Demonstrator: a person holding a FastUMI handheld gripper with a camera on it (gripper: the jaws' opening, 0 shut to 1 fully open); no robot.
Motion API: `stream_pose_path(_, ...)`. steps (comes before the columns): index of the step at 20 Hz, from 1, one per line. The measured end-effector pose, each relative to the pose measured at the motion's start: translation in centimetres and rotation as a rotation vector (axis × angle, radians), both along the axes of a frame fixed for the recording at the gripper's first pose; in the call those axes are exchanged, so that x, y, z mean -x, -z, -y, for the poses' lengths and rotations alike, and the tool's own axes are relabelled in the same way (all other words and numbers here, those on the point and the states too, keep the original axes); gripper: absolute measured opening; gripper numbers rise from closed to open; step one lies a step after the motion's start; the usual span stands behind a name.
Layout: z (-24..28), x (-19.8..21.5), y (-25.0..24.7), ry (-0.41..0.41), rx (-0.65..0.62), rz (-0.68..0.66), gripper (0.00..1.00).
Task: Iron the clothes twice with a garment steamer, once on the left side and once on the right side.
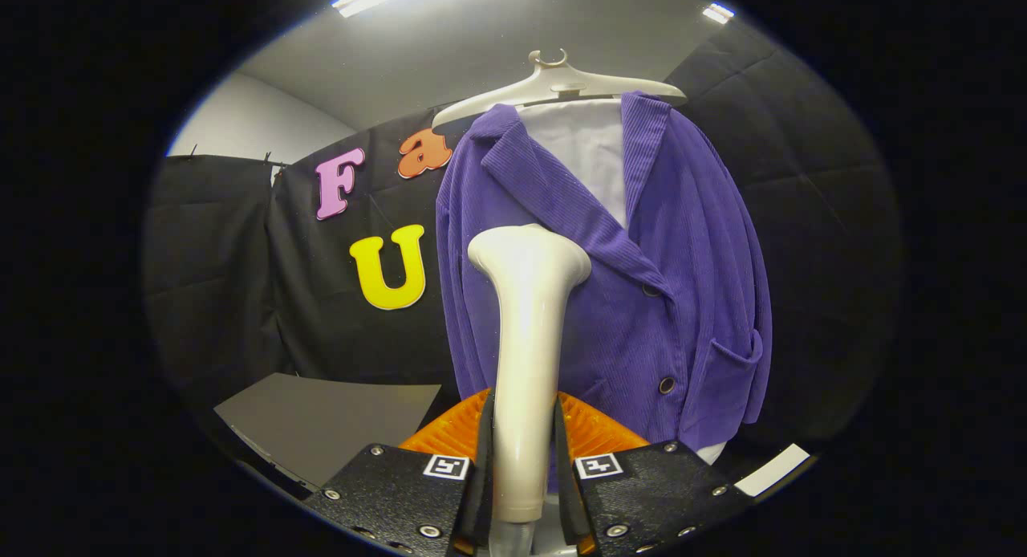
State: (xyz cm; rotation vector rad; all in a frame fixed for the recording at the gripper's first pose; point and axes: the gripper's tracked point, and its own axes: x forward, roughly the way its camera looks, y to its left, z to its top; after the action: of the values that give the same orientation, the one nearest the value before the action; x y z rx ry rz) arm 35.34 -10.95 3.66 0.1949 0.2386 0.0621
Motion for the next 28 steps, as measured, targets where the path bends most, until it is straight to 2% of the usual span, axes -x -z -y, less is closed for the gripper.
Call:
stream_pose_path(13, 0.4, 4.2, 12.1, 0.038, 0.012, -0.21, 0.34)
stream_pose_path(28, -0.1, 8.4, 26.2, 0.036, 0.038, -0.461, 0.34)
